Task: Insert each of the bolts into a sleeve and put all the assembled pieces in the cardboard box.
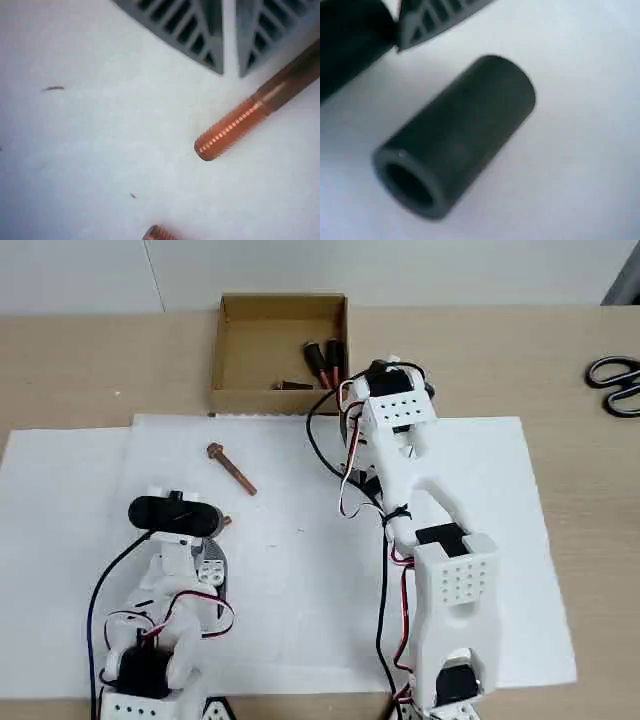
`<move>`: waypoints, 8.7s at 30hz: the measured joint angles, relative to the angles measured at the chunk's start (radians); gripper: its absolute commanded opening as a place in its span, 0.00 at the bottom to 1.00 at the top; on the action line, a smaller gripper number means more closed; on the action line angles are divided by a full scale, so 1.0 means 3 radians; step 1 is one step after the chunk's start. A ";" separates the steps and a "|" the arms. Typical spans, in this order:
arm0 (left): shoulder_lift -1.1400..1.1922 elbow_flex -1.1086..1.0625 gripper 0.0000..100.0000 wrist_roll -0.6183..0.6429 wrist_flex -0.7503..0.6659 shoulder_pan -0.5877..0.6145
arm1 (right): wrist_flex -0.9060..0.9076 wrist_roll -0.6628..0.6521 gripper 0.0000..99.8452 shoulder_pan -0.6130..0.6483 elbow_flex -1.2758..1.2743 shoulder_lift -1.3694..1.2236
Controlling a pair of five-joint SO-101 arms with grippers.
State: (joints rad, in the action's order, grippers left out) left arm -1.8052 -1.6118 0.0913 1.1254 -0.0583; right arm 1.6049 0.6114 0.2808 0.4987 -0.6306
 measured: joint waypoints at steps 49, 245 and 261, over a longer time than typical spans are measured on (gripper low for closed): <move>0.0000 0.0000 0.01 0.0000 0.0000 0.0000 | -0.0102 -0.0005 0.27 -0.0138 0.0169 -0.0010; 0.0031 0.1468 0.01 0.1555 -0.0762 -0.1146 | -0.2123 -0.1892 0.00 0.1739 -0.6015 0.8122; 0.0026 0.1335 0.01 0.1611 -0.0818 -0.1524 | -0.2368 -0.1892 0.00 0.1826 -0.6189 0.8107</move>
State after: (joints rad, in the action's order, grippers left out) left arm -1.7975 -1.2114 0.5746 0.8800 -0.5155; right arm 0.8945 0.0437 0.8286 -1.3579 1.8013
